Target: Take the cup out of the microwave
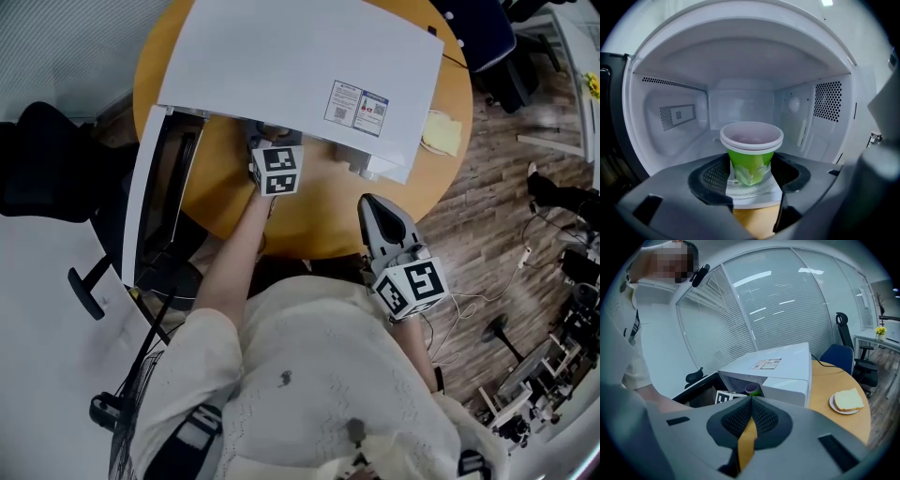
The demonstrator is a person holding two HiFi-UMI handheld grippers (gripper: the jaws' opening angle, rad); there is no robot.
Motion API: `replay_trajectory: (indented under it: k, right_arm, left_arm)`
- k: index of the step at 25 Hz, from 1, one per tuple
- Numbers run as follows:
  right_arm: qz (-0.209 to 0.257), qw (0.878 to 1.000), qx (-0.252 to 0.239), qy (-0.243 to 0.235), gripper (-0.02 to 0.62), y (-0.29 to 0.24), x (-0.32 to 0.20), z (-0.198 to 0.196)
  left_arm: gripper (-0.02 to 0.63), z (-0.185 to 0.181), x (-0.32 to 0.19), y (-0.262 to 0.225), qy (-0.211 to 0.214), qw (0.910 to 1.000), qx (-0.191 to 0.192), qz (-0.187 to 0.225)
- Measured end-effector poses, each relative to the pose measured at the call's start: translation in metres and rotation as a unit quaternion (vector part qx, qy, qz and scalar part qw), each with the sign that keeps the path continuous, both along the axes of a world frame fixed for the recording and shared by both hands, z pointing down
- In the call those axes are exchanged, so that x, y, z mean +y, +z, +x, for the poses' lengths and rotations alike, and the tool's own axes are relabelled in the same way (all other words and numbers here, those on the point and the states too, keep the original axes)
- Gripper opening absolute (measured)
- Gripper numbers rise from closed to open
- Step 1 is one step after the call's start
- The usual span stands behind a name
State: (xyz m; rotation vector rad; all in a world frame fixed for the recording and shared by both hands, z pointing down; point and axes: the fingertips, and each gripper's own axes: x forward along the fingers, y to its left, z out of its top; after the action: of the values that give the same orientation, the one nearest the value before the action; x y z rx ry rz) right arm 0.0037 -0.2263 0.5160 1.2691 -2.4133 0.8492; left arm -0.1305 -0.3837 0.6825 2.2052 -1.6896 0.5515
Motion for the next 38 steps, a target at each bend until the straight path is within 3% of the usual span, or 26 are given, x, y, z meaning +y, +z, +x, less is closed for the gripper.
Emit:
replay_trajectory:
  k: [17,38]
  right_arm:
    - [0.013,1.000,0.000,-0.006,0.008,-0.009,0.013,-0.005]
    - [0.033,0.999,-0.004,-0.006,0.008,-0.021,0.055,-0.014]
  left_arm:
    - [0.279,0.003,0.018,-0.020,0.009,0.9998,0.005,0.017]
    - [0.279,-0.008,0.084,-0.038,0.026,0.9995,0.000,0.017]
